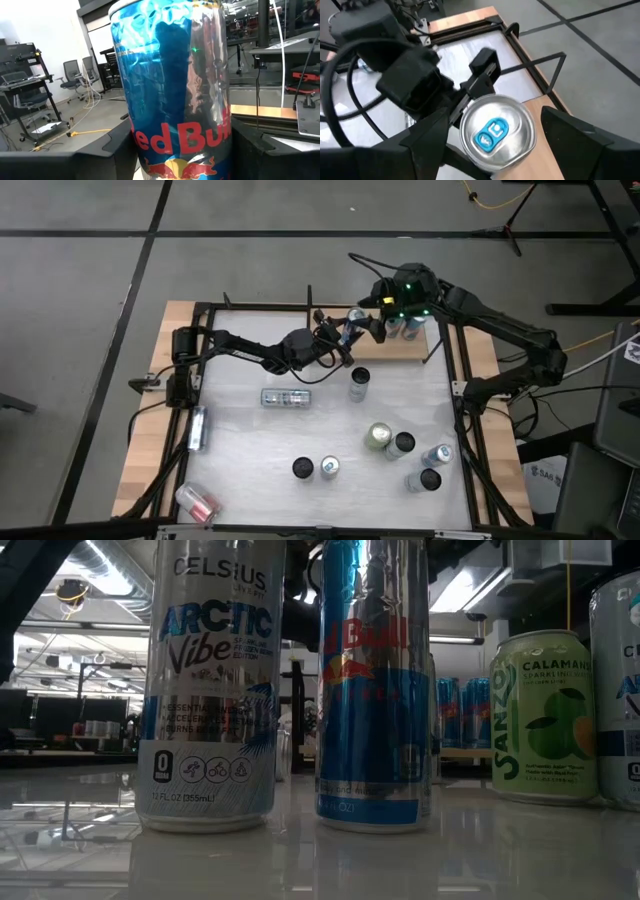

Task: Place canned beverage on shelf
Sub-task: Put the blue soda can on the shelf aligned with the other blue soda cans

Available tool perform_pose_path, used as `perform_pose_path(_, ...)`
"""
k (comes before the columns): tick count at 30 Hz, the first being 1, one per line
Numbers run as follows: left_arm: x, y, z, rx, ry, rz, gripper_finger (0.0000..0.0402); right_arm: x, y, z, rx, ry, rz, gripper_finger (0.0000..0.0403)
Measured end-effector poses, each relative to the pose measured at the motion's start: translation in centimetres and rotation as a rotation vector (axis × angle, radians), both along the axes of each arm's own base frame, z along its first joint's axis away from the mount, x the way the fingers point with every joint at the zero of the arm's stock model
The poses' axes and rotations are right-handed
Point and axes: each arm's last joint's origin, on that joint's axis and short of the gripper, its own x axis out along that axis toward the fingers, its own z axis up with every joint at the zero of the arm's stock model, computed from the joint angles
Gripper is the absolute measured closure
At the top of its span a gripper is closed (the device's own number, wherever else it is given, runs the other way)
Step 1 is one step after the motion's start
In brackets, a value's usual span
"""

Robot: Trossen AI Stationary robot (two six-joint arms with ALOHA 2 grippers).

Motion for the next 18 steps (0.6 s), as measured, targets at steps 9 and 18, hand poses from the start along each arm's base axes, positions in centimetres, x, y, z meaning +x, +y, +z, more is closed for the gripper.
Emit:
perform_pose_path(9,0.0,0.0,0.0,0.000,0.001,-0.001,0.0184,0.4,-0.2,-1.0,0.012,0.025,0.000,0.0095)
perform_pose_path(18,0.0,0.0,0.0,0.001,0.001,-0.002,0.0184,1.5,-0.8,-2.3,0.031,0.059,0.002,0.0095)
